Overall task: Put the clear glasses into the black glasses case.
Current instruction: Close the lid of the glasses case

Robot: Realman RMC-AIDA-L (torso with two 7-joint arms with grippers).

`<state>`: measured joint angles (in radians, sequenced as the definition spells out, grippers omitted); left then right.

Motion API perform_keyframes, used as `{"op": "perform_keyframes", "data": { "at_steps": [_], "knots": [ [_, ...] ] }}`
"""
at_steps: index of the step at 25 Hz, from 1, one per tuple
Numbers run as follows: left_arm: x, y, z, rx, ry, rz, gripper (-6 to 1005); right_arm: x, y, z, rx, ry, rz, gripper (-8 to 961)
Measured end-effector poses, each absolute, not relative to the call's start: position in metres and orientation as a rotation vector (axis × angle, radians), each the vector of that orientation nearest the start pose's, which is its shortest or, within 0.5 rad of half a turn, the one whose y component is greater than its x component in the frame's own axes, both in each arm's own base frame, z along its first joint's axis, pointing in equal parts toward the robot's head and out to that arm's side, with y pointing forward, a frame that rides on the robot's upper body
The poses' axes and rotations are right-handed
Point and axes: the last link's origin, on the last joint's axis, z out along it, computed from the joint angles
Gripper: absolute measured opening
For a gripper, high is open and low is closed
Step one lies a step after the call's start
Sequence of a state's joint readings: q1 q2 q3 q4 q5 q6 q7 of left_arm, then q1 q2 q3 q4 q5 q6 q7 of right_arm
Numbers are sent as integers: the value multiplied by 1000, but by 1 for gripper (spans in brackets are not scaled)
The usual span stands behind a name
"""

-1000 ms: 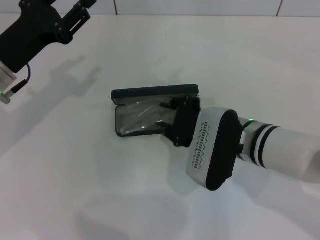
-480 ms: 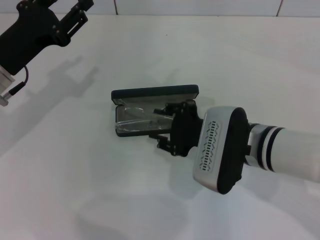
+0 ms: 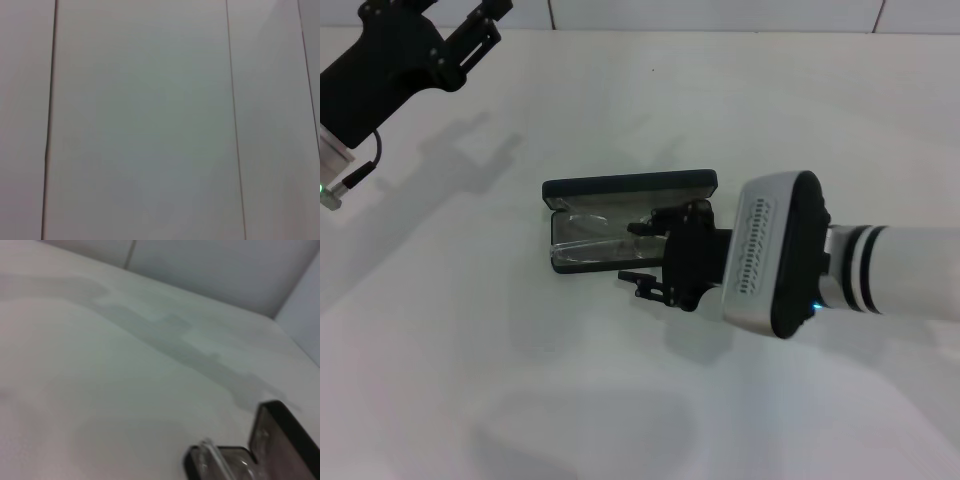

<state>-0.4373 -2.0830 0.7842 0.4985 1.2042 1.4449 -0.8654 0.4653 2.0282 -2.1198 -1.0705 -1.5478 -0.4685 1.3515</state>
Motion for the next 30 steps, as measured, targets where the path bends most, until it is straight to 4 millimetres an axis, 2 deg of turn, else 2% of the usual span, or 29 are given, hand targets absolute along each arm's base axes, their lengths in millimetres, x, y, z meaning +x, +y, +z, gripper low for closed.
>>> {"op": "perform_keyframes", "data": {
  "at_steps": [6,10,13,16,21,22,25,30],
  "knots": [
    [-262,346,41,-2033,-284,-1102,554,152,333,-135,-2694,-235,185,495],
    [-265,343,41,-2028,-297,-1098,554,144,325,-133,-2738,-262,236,494],
    [-267,342,41,-2027,-303,-1096,554,140,315,-122,-2802,-264,321,494],
    [-266,342,38,-2055,-308,-1087,553,145,313,-95,-2827,-224,434,493],
    [-266,352,33,-2106,-370,-1039,553,176,327,-44,-2790,-54,552,493],
    [-268,355,32,-2111,-391,-1022,553,188,331,-29,-2759,19,594,492],
    [-268,365,27,-2139,-442,-959,553,211,337,1,-2649,164,728,492],
    [-258,386,-6,-2317,-506,-737,553,239,335,41,-2389,259,1048,491]
  ]
}}
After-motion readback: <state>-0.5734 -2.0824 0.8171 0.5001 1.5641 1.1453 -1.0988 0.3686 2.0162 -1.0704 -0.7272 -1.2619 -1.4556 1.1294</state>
